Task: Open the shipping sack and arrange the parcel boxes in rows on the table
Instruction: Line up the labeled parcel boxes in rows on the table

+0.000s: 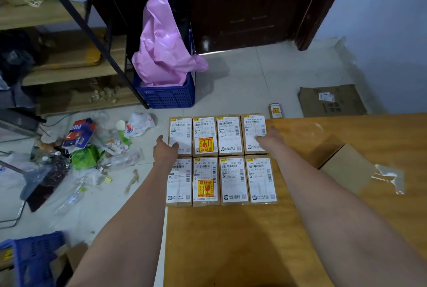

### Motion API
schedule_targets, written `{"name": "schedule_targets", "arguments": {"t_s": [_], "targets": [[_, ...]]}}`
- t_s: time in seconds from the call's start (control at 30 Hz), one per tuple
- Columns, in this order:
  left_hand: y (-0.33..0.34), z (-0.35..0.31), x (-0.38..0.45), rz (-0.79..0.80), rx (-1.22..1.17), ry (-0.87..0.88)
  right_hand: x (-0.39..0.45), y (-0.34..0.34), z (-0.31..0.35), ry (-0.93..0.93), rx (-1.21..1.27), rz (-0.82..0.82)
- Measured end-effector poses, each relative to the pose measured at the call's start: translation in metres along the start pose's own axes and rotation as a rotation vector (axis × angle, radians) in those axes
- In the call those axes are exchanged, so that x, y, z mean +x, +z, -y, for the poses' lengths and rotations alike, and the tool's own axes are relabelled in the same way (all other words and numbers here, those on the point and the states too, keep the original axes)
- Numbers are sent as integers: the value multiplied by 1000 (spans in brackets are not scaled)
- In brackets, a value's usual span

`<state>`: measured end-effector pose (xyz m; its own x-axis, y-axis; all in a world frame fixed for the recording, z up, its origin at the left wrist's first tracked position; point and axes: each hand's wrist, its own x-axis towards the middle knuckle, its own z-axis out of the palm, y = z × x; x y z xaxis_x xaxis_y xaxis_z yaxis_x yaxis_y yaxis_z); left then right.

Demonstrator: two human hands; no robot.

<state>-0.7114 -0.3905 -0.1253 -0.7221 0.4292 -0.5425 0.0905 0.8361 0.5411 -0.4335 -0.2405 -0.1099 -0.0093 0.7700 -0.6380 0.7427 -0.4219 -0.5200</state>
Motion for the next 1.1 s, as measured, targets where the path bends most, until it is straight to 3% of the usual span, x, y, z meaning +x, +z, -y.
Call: {"name": "schedule_targets", "arguments": {"t_s": [0.8,1.1], "targets": [[7,1,21,83,-147,55,15,7,0,75,82,33],[3,6,8,81,-156,-23,-3,6,-10,188,125,24]]}}
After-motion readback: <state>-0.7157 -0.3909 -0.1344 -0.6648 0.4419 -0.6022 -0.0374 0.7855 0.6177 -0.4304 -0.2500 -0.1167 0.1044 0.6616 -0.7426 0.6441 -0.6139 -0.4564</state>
